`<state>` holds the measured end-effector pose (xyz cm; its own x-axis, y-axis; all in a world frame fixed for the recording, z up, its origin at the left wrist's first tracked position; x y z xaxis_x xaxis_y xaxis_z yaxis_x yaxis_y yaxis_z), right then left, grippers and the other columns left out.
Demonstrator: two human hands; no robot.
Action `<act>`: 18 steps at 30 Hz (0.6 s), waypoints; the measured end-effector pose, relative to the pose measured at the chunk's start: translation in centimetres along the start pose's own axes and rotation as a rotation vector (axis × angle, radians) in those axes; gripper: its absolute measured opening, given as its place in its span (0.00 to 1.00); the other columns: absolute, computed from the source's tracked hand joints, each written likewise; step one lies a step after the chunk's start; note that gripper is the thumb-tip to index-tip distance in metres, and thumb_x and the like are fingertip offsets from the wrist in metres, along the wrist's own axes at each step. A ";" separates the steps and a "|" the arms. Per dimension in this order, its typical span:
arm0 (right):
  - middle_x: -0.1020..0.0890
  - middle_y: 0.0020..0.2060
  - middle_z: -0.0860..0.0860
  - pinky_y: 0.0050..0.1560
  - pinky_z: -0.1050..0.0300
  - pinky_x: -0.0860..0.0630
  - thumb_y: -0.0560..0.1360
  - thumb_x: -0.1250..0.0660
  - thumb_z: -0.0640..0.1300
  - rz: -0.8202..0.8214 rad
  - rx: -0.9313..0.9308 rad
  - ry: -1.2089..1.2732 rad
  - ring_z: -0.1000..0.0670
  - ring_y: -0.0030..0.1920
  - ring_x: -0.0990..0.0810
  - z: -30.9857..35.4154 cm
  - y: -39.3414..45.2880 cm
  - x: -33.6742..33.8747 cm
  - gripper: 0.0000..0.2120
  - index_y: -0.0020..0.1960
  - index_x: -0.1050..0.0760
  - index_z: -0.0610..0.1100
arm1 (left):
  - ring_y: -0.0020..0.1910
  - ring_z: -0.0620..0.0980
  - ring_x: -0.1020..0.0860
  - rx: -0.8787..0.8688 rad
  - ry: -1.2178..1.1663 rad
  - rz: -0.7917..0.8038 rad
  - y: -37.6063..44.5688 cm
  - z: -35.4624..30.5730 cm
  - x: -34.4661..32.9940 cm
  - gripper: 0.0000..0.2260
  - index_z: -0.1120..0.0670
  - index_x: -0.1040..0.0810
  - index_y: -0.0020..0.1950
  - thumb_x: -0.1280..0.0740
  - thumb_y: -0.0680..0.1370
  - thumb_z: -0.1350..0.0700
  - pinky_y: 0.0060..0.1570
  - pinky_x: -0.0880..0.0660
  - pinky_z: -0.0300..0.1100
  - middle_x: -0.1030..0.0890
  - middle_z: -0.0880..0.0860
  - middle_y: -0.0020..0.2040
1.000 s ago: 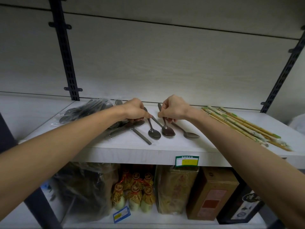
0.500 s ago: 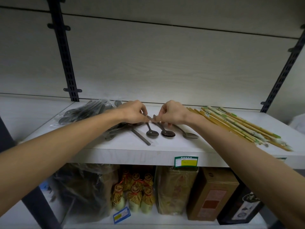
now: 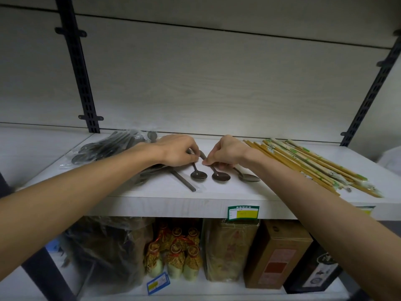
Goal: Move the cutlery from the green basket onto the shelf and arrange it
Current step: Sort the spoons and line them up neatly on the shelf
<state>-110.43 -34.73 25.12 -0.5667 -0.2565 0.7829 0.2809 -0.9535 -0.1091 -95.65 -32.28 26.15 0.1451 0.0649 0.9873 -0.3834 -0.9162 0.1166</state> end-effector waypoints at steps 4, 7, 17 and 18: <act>0.19 0.26 0.49 0.26 0.64 0.31 0.71 0.22 0.46 -0.034 -0.006 -0.044 0.54 0.23 0.25 -0.2 0.0 0.3 0.13 0.46 0.14 0.36 | 0.55 0.48 0.23 -0.003 -0.043 0.018 0.5 -0.2 -0.4 0.13 0.47 0.18 0.62 0.35 0.81 0.46 0.54 0.25 0.47 0.19 0.46 0.57; 0.17 0.28 0.49 0.26 0.65 0.32 0.71 0.22 0.47 -0.070 -0.013 -0.093 0.55 0.25 0.23 -0.3 0.0 0.5 0.12 0.47 0.14 0.38 | 0.52 0.45 0.27 -0.015 -0.063 0.038 1.0 -0.2 -0.6 0.14 0.47 0.20 0.65 0.35 0.81 0.46 0.52 0.28 0.45 0.20 0.47 0.62; 0.15 0.37 0.49 0.42 0.56 0.21 0.68 0.23 0.52 -0.160 -0.003 -0.296 0.49 0.37 0.18 0.7 -0.1 1.4 0.15 0.47 0.17 0.43 | 0.58 0.50 0.22 0.126 0.033 -0.119 -0.4 3.6 2.9 0.11 0.46 0.19 0.60 0.34 0.80 0.46 0.52 0.26 0.46 0.18 0.46 0.59; 0.16 0.37 0.50 0.44 0.55 0.20 0.68 0.24 0.54 -0.200 0.026 -0.312 0.49 0.39 0.18 1.5 -0.1 1.6 0.15 0.46 0.18 0.43 | 0.54 0.50 0.21 0.156 0.023 -0.130 -0.9 4.3 3.5 0.10 0.46 0.18 0.58 0.33 0.80 0.46 0.49 0.26 0.45 0.17 0.46 0.56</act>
<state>-110.22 -34.77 27.28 -0.3504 -0.0016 0.9366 0.2104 -0.9746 0.0770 -90.90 -32.94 29.05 0.1620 0.1938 0.9676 -0.2165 -0.9496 0.2265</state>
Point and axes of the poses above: each hand's wrist, its own y-axis towards the middle knuckle, its own x-axis out of the back of the hand, z = x × y, the point moved 6 cm from there along y, towards the middle knuckle
